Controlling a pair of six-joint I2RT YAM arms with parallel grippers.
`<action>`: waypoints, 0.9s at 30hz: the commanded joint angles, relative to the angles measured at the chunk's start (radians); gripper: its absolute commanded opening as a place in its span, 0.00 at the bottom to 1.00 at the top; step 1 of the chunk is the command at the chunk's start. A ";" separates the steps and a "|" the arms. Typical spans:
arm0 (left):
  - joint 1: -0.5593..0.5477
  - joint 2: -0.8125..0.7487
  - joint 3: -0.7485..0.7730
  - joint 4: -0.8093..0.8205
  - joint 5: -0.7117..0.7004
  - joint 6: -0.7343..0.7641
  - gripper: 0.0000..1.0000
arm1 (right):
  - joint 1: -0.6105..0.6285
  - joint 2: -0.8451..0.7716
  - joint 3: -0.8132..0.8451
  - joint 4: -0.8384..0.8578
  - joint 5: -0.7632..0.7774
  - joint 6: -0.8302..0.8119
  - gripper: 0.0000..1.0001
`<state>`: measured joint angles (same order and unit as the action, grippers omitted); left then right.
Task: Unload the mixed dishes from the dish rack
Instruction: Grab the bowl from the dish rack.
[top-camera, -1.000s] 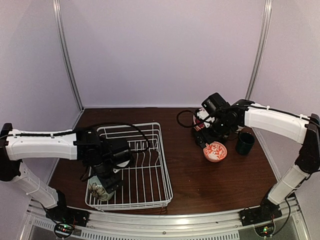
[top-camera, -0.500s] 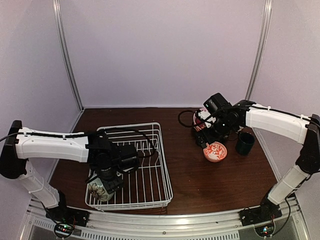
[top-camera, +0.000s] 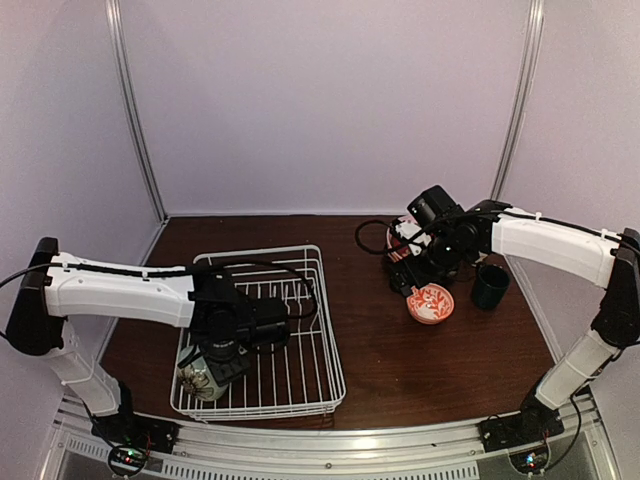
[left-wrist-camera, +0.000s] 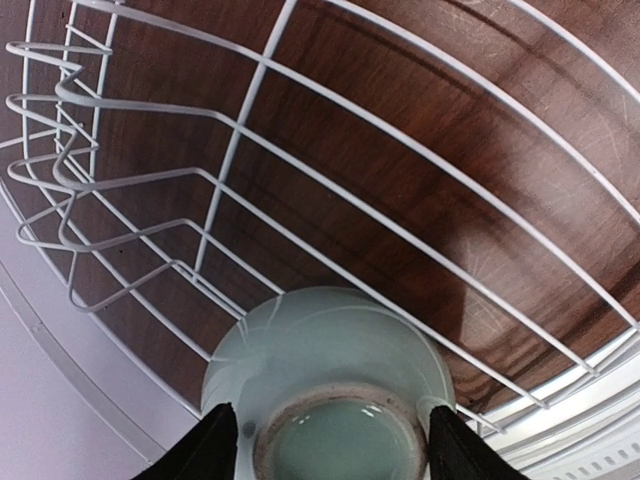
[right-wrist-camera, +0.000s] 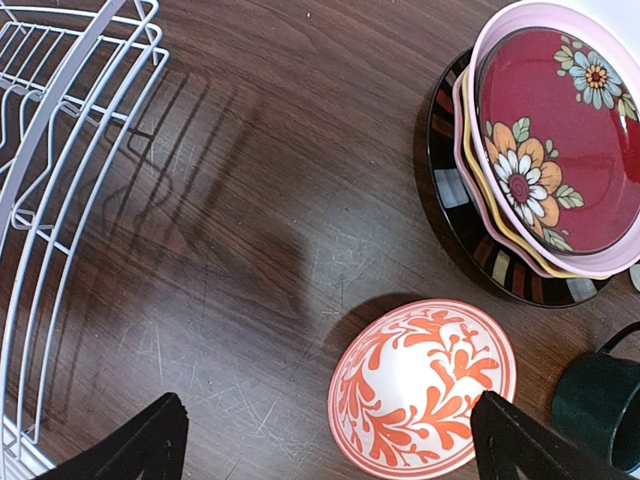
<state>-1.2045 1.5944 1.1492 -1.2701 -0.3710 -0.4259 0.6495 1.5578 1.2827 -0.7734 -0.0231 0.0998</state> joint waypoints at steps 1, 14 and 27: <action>-0.005 0.015 0.026 -0.049 -0.045 -0.030 0.66 | -0.007 -0.029 -0.016 0.004 -0.006 0.000 1.00; -0.010 0.021 0.038 -0.069 -0.035 -0.035 0.63 | -0.010 -0.021 -0.015 0.006 -0.012 0.000 1.00; -0.008 0.002 0.090 -0.105 -0.072 -0.043 0.49 | -0.011 -0.023 -0.015 0.046 -0.081 0.018 1.00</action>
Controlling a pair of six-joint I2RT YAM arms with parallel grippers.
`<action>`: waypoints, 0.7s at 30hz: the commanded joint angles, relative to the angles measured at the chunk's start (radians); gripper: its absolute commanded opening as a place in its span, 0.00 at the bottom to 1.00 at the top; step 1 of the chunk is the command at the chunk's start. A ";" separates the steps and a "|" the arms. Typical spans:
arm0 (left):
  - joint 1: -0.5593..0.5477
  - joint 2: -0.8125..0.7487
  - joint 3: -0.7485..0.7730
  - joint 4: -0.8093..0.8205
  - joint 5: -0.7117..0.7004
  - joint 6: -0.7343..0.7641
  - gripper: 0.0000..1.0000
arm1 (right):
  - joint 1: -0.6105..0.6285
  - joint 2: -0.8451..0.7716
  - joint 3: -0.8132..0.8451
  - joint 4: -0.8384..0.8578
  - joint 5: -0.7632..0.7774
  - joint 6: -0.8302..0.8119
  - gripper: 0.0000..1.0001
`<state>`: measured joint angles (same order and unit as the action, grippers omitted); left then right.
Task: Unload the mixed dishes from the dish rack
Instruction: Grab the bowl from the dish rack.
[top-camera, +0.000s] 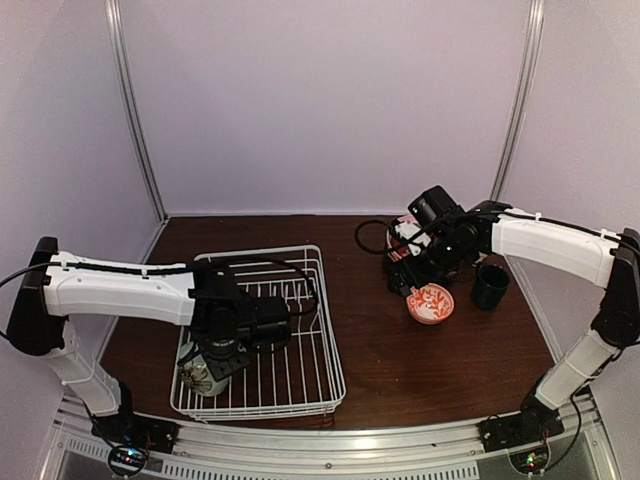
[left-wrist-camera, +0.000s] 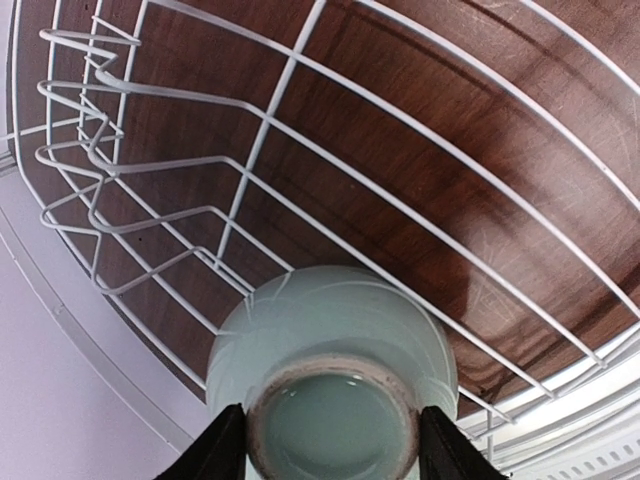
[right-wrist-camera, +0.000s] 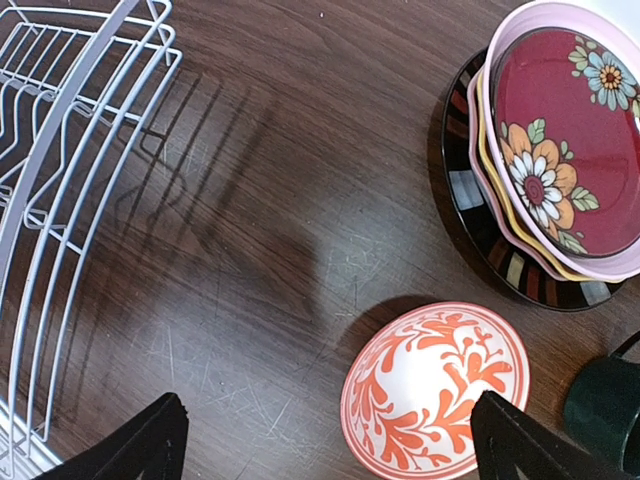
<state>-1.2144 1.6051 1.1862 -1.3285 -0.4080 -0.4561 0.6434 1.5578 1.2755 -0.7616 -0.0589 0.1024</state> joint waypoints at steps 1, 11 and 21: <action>0.002 -0.010 0.060 -0.047 -0.036 -0.010 0.49 | -0.005 -0.022 -0.006 0.040 -0.058 0.019 1.00; 0.002 -0.046 0.099 0.007 -0.003 0.017 0.44 | -0.004 -0.063 -0.027 0.160 -0.196 0.091 1.00; 0.002 -0.066 0.131 0.025 0.008 0.052 0.41 | -0.004 -0.062 -0.028 0.196 -0.265 0.126 1.00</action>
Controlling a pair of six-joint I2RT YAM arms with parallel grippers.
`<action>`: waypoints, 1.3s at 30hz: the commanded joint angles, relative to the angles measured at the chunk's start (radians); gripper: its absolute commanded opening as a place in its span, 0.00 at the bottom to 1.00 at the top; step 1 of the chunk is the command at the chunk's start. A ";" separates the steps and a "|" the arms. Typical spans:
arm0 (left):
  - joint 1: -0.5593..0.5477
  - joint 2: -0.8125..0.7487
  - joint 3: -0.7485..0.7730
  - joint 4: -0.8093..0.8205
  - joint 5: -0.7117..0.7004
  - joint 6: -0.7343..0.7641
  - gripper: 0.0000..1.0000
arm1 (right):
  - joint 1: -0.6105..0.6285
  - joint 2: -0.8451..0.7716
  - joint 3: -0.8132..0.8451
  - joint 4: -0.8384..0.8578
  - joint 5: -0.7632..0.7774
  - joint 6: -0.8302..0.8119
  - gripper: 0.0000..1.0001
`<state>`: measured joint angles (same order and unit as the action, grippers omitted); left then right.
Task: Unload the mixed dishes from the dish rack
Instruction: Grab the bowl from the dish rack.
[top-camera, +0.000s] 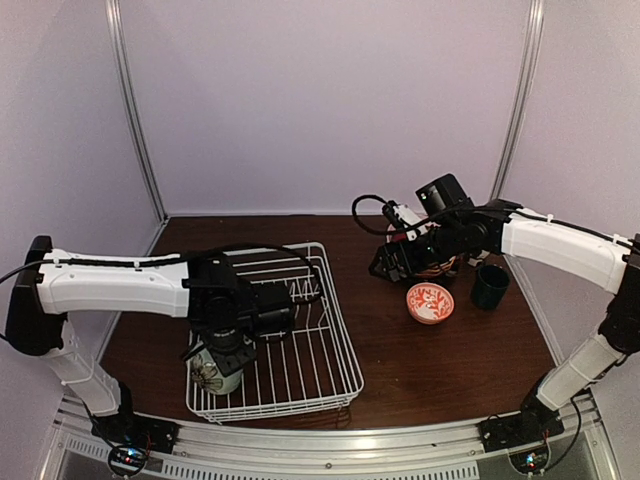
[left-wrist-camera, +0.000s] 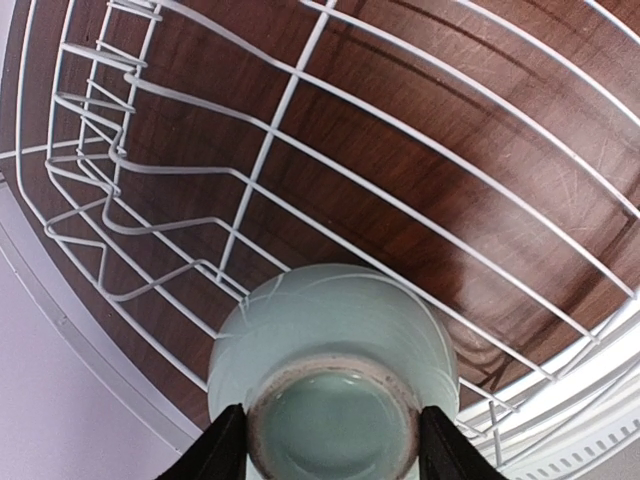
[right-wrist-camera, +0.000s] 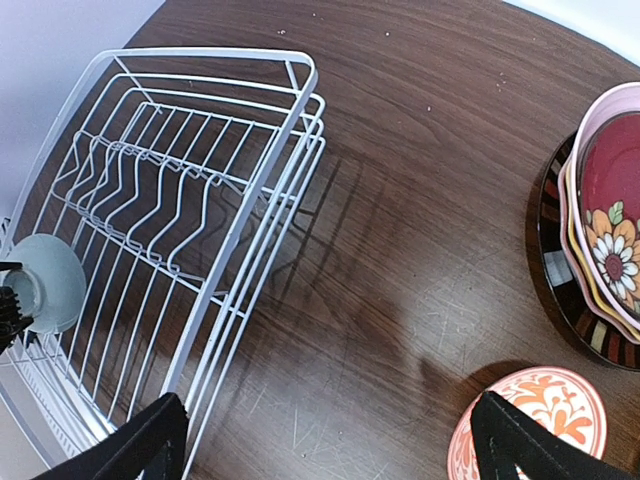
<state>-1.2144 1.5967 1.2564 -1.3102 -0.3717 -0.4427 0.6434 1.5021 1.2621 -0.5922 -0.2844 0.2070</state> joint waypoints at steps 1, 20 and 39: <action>0.002 -0.059 0.059 0.010 -0.017 0.048 0.41 | -0.002 -0.005 -0.017 0.028 -0.045 0.021 1.00; 0.001 -0.060 0.049 0.022 0.016 0.074 0.34 | -0.002 0.001 -0.025 0.035 -0.049 0.022 1.00; 0.000 0.046 0.080 0.083 0.027 0.178 0.30 | -0.002 0.004 -0.035 0.036 -0.045 0.016 1.00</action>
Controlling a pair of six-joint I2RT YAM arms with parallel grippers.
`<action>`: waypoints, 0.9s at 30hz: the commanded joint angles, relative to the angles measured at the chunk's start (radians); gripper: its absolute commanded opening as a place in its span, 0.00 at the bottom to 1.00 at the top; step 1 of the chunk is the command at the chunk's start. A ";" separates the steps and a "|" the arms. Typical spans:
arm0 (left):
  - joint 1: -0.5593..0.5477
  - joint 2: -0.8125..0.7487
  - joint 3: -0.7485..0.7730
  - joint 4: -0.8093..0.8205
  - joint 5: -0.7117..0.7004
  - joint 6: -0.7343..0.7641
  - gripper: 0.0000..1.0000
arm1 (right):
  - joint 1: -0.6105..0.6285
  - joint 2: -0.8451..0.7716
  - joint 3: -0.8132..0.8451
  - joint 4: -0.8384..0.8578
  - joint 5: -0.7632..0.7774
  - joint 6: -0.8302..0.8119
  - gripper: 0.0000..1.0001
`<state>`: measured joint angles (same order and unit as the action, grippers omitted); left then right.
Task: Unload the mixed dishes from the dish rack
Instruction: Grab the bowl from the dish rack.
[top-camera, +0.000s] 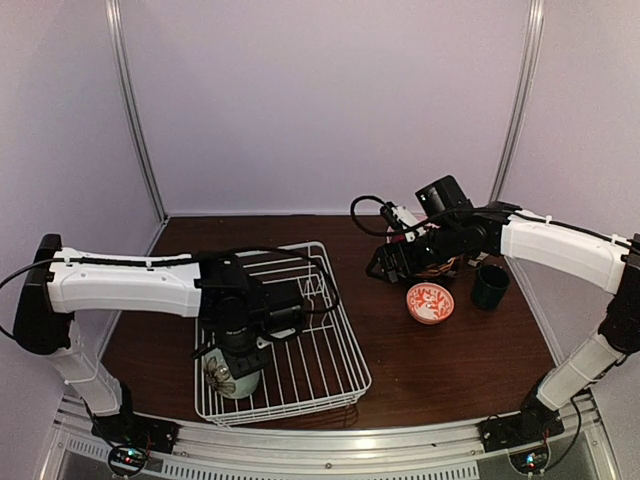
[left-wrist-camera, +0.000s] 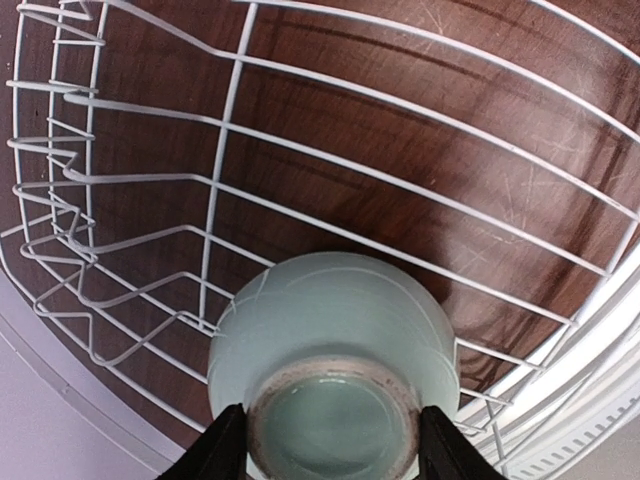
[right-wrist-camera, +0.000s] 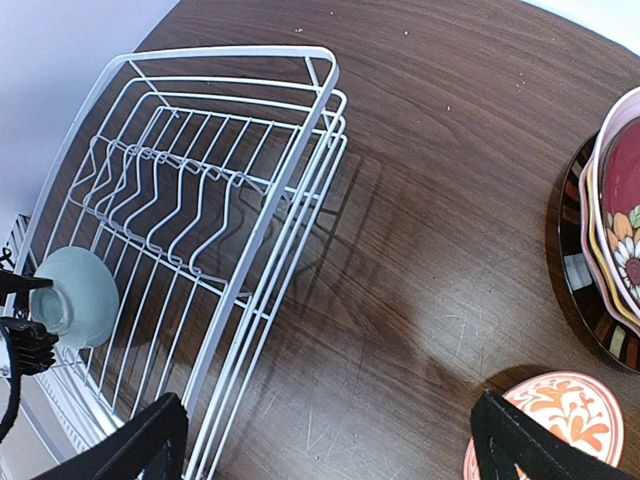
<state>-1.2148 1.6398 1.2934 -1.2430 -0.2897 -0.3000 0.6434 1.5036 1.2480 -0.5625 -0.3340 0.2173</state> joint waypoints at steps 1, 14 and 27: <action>0.000 0.002 0.047 0.019 -0.059 0.038 0.30 | -0.002 0.002 -0.022 0.007 0.005 0.006 1.00; 0.006 -0.067 0.083 0.117 -0.055 0.042 0.30 | -0.002 0.012 -0.019 0.018 -0.004 0.011 1.00; 0.014 -0.165 0.060 0.219 -0.095 0.039 0.28 | -0.001 0.002 -0.060 0.102 -0.114 0.059 1.00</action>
<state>-1.2118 1.5532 1.3415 -1.1172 -0.3225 -0.2703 0.6434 1.5085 1.2217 -0.5270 -0.3710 0.2398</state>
